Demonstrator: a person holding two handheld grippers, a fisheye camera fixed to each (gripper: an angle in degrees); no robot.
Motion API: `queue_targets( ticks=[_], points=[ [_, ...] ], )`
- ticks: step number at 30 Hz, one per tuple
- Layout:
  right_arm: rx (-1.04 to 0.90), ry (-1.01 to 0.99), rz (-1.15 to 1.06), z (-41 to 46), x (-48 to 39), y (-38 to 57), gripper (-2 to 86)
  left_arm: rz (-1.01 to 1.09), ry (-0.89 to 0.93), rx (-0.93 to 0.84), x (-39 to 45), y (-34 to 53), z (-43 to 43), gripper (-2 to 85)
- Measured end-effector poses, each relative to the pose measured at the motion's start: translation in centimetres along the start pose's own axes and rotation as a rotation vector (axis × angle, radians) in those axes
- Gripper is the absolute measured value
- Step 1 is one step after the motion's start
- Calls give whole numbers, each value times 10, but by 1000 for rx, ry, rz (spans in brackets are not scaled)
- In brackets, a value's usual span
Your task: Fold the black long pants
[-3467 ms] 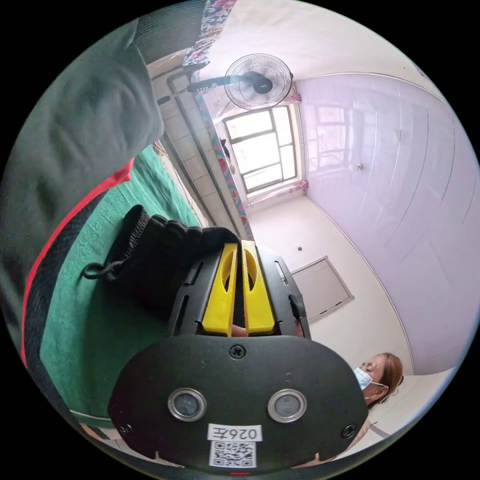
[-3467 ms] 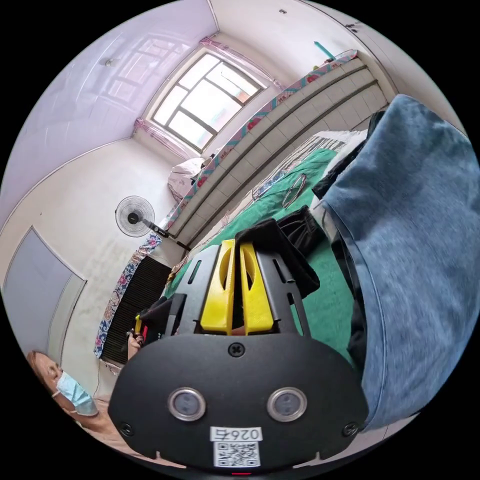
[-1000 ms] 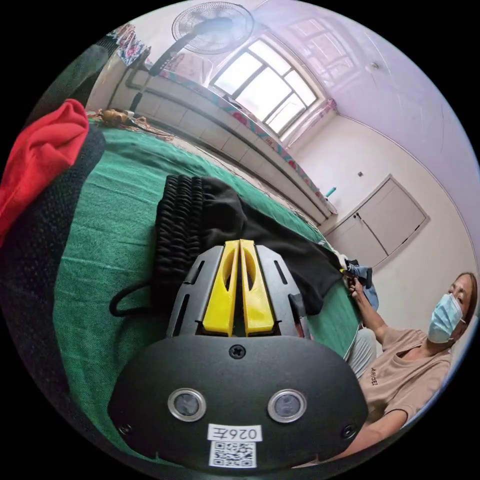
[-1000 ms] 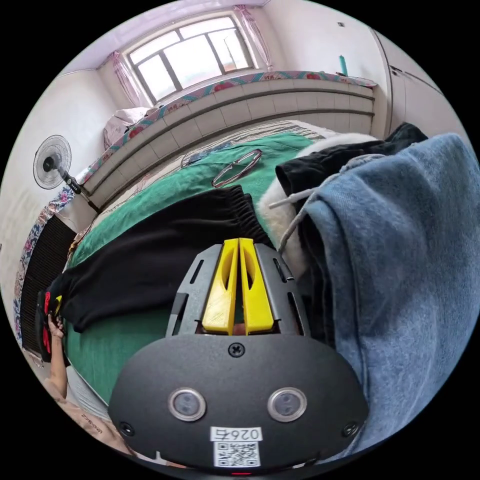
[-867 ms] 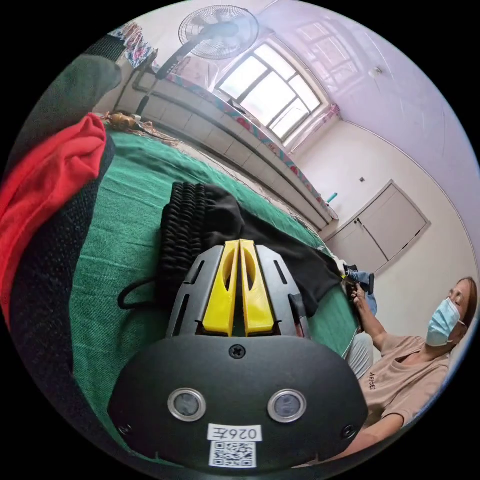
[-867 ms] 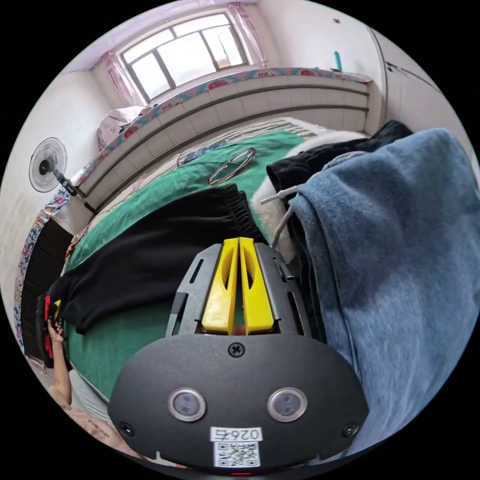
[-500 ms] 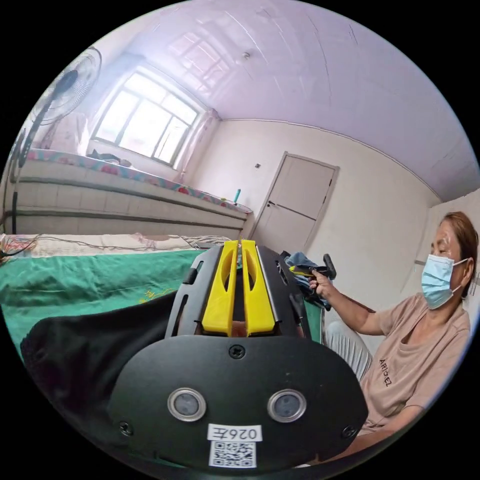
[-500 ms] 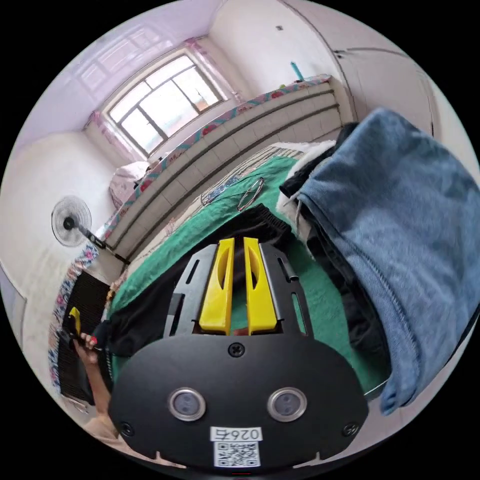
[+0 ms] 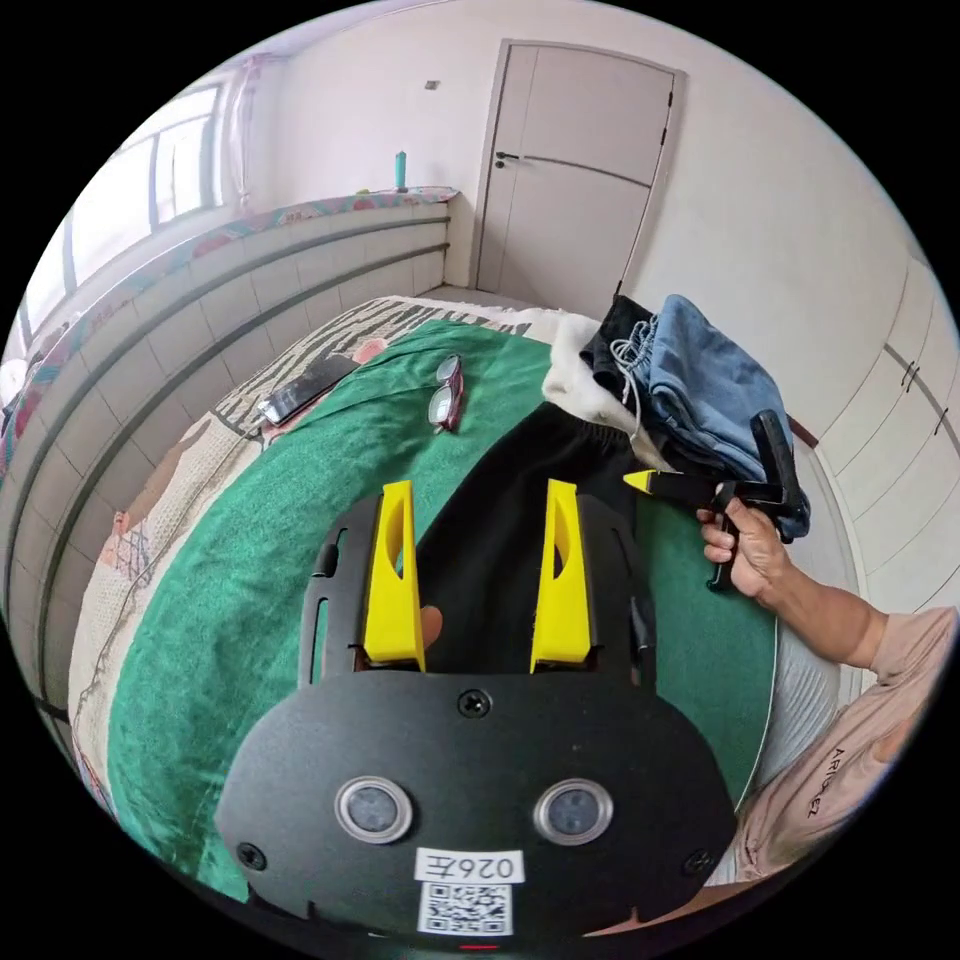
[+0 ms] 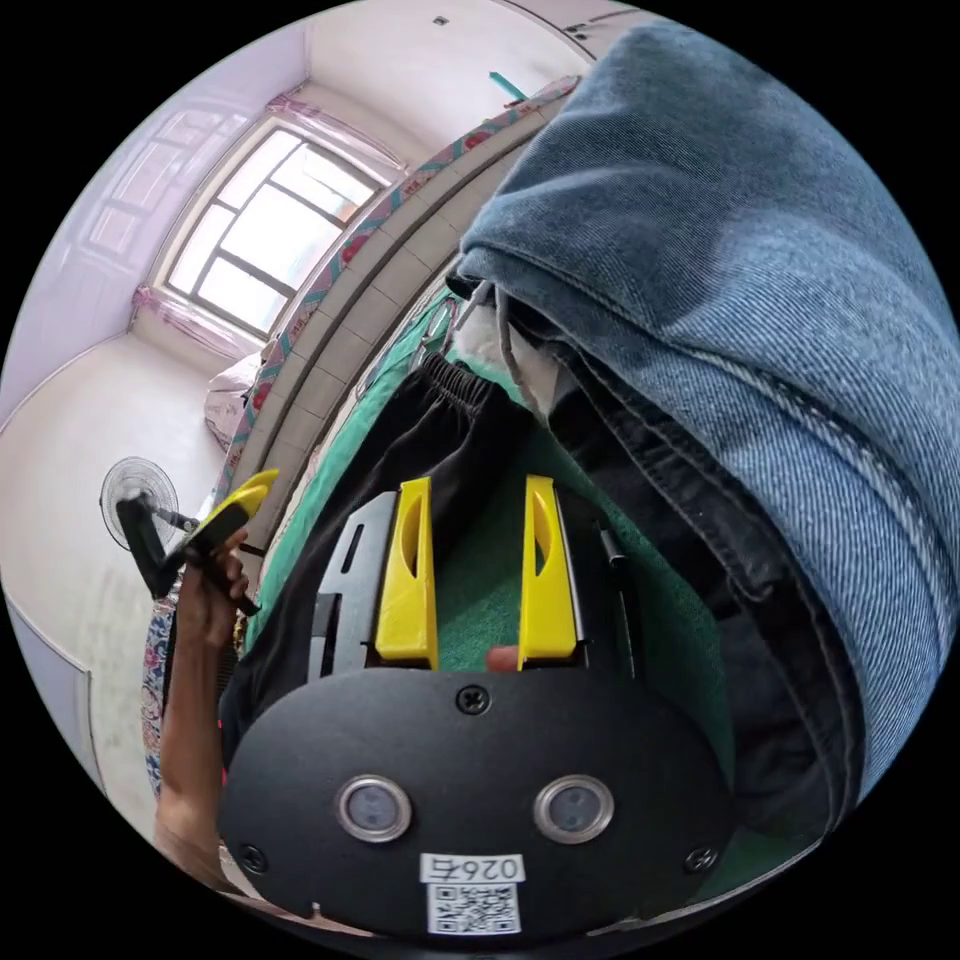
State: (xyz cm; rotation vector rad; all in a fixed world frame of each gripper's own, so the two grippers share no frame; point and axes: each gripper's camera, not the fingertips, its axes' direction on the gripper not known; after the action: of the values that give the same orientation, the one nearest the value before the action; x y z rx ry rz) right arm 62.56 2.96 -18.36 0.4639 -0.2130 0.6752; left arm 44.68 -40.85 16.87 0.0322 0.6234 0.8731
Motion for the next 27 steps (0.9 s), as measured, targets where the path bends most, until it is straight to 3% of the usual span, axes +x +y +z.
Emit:
queue_targets(
  ticks=[8,13,14,16,21,27],
  points=[
    [-3,-157,-24,-4,30,-8,101,87,121,-265,-3,-81,158,211],
    [-29,-228,-27,3,37,-13,84,159,113,-229,1,-90,169,129],
    [-45,-213,-36,3,35,-13,64,156,186,-232,-3,-92,170,67],
    [-68,-250,-56,0,35,-8,23,104,290,-245,-13,-96,172,35],
    [-13,-258,-63,-33,26,8,-10,74,413,-123,-20,-99,145,15],
    [112,-157,-221,-102,-16,39,-11,128,487,-23,11,-114,109,8]
  ],
)
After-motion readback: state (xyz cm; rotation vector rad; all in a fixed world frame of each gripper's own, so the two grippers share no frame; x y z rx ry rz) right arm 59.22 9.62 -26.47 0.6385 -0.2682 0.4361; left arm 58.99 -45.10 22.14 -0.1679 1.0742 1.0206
